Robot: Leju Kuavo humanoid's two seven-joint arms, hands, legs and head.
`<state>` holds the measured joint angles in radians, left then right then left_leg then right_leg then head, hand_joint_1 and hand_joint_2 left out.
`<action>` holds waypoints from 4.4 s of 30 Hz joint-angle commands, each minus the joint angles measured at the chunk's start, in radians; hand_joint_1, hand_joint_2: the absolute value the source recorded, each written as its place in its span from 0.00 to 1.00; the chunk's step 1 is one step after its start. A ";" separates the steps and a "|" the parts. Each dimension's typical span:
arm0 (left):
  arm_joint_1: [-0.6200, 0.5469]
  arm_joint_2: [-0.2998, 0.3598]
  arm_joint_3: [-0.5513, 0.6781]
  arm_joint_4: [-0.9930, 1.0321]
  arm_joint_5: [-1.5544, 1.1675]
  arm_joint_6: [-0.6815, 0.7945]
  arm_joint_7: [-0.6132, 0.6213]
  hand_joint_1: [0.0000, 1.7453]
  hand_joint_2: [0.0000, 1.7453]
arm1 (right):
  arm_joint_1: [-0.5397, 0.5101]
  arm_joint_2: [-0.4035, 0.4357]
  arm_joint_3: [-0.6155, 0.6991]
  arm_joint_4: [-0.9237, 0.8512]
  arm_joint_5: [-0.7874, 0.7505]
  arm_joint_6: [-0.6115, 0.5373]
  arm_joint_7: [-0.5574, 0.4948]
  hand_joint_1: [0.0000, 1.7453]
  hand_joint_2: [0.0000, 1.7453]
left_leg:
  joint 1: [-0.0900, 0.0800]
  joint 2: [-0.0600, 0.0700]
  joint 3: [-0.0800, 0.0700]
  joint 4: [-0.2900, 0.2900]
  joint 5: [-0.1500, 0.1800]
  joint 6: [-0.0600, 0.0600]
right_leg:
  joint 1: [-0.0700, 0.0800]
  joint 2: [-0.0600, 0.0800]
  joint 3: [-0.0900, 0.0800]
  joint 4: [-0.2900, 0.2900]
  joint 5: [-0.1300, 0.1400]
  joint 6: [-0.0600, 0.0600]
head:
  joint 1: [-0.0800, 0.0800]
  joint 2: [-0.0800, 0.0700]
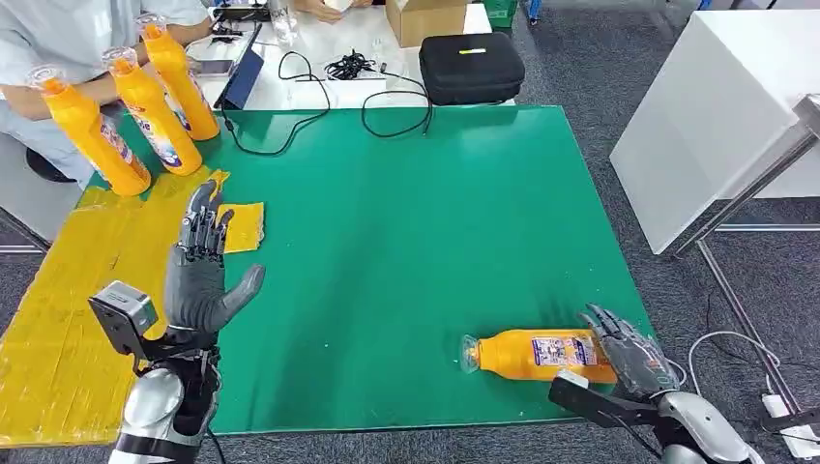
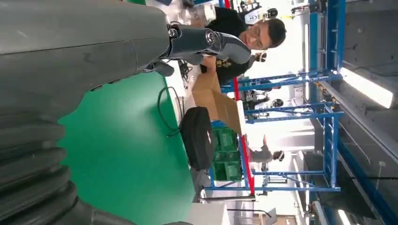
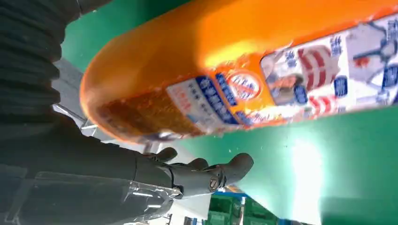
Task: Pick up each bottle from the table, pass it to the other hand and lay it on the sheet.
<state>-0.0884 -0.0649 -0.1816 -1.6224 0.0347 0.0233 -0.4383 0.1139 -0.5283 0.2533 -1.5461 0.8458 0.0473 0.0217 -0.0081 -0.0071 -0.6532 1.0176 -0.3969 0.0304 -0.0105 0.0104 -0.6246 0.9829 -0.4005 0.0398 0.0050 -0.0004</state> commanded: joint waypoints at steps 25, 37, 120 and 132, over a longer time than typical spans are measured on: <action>-0.030 -0.015 -0.018 0.078 0.018 -0.001 0.017 0.00 1.00 | -0.160 0.183 0.072 0.243 0.077 -0.070 -0.003 1.00 1.00 | 0.002 0.005 0.015 -0.001 -0.002 -0.003 | 0.003 0.001 0.014 -0.002 -0.001 -0.002 | 0.000 0.000; -0.033 0.001 -0.082 0.067 -0.029 -0.030 0.067 0.00 1.00 | -0.187 0.417 -0.077 0.124 0.029 -0.399 -0.091 1.00 1.00 | 0.002 0.007 0.014 0.000 -0.004 -0.004 | 0.002 0.004 0.013 0.000 -0.002 -0.003 | 0.000 0.000; -0.301 0.012 -0.245 0.282 0.151 -0.133 0.107 0.00 1.00 | -0.509 0.724 0.642 0.502 -0.279 -0.295 -0.474 1.00 1.00 | 0.004 0.001 0.012 0.000 -0.001 -0.004 | 0.004 -0.001 0.012 0.001 -0.003 -0.003 | 0.000 0.000; -0.258 -0.019 -0.185 0.241 0.184 -0.045 0.069 1.00 1.00 | -0.507 0.713 0.650 0.518 -0.308 -0.313 -0.456 1.00 1.00 | 0.004 0.000 0.011 0.000 -0.001 -0.003 | 0.004 -0.002 0.011 0.000 -0.002 -0.002 | 0.000 0.000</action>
<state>-0.2772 -0.0553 -0.4070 -1.4534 0.2075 -0.0554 -0.3861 -0.4043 0.2052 0.7374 -1.0735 0.5127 -0.2647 -0.4044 -0.0054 -0.0056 -0.6482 1.0175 -0.3957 0.0289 -0.0078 0.0109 -0.6198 0.9843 -0.4008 0.0385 0.0053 -0.0004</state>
